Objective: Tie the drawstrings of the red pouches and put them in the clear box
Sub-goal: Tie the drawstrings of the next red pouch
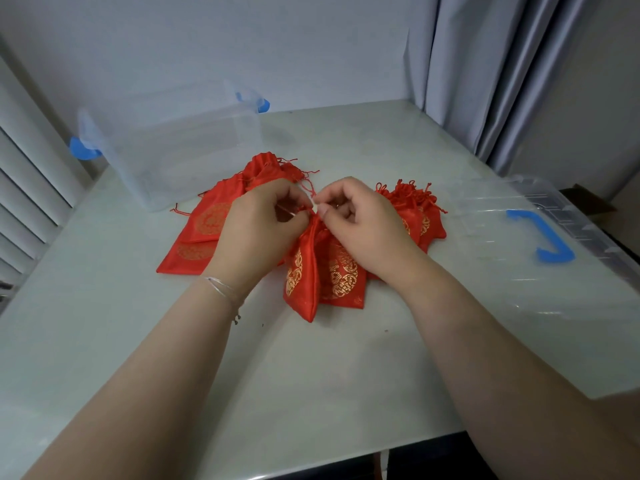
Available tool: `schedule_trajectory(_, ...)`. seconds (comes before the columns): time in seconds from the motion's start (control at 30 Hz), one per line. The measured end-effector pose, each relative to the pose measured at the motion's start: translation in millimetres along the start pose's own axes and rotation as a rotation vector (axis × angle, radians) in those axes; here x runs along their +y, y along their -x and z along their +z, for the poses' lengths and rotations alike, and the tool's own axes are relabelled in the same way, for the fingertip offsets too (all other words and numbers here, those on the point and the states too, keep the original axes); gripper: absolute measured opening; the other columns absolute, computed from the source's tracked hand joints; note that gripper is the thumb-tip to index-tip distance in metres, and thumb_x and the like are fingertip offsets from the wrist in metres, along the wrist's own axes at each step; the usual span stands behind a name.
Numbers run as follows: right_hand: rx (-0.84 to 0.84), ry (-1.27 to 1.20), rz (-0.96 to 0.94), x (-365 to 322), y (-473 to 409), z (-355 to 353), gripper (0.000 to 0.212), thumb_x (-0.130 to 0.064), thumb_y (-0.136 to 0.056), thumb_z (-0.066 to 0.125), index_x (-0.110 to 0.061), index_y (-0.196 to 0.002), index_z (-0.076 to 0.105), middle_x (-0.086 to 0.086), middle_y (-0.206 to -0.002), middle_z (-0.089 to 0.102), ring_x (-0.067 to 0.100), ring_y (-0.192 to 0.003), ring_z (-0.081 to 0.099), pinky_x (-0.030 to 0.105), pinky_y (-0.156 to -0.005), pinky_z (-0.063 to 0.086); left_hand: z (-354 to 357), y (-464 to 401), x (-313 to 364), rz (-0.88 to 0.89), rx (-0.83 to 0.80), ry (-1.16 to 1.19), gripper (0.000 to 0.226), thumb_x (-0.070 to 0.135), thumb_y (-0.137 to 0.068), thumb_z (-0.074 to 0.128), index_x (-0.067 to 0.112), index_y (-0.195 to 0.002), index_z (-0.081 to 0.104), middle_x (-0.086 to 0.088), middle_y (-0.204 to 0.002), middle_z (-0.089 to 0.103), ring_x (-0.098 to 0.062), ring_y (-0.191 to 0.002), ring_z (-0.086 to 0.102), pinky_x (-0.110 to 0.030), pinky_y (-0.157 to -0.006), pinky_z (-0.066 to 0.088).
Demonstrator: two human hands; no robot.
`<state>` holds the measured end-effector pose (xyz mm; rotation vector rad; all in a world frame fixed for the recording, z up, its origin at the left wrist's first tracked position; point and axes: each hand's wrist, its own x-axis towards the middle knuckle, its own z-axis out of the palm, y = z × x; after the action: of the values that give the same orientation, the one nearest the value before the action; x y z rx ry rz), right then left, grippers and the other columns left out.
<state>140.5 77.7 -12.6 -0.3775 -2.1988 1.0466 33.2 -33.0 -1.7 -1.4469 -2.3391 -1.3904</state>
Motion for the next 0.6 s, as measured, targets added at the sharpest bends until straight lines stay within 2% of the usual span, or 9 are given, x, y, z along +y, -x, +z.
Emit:
schedule_trajectory(0.1,-0.063,-0.179,0.169,1.2,-4.7,-6.2,0.018,-0.007,-0.090,0.058,-0.023,-0.094,0.065,-0.005,-0.072,0.059,0.006,-0.057,0.050,0.020,-0.059,0.041,3.4,2.3,-0.9,0.213,0.055,-0.062,0.013,0.007,-0.077,0.064,0.017,-0.084,0.068,0.007,-0.079,0.058,0.004,-0.069,0.054,-0.010,-0.066,0.042)
schedule_trajectory(0.23,-0.193,-0.296,0.286,3.3,-6.8,-17.9,0.011,-0.013,-0.090,0.062,-0.020,-0.088,0.069,-0.008,-0.062,0.056,-0.001,-0.052,0.048,0.012,-0.050,0.038,4.0,2.1,-6.1,0.349,0.074,-0.089,0.009,0.007,-0.080,0.067,0.010,-0.088,0.071,0.004,-0.082,0.056,-0.005,-0.070,0.052,-0.022,-0.064,0.048)
schedule_trajectory(0.4,-0.270,-0.336,0.284,5.2,-7.7,-29.5,0.012,-0.007,-0.086,0.065,-0.017,-0.082,0.069,-0.010,-0.055,0.061,0.000,-0.052,0.056,0.012,-0.047,0.038,3.5,1.9,-7.5,0.422,0.028,-0.034,0.010,0.004,-0.081,0.069,0.007,-0.090,0.073,-0.007,-0.082,0.061,-0.006,-0.075,0.056,-0.018,-0.070,0.049)
schedule_trajectory(0.6,-0.335,-0.258,0.225,8.9,-7.3,-35.0,0.018,-0.003,-0.083,0.067,-0.020,-0.078,0.068,-0.011,-0.059,0.065,0.003,-0.056,0.061,0.017,-0.058,0.045,5.8,2.3,-11.9,0.449,-0.038,-0.013,0.011,0.007,-0.080,0.069,0.007,-0.090,0.074,-0.004,-0.083,0.064,-0.013,-0.077,0.061,-0.036,-0.068,0.053)
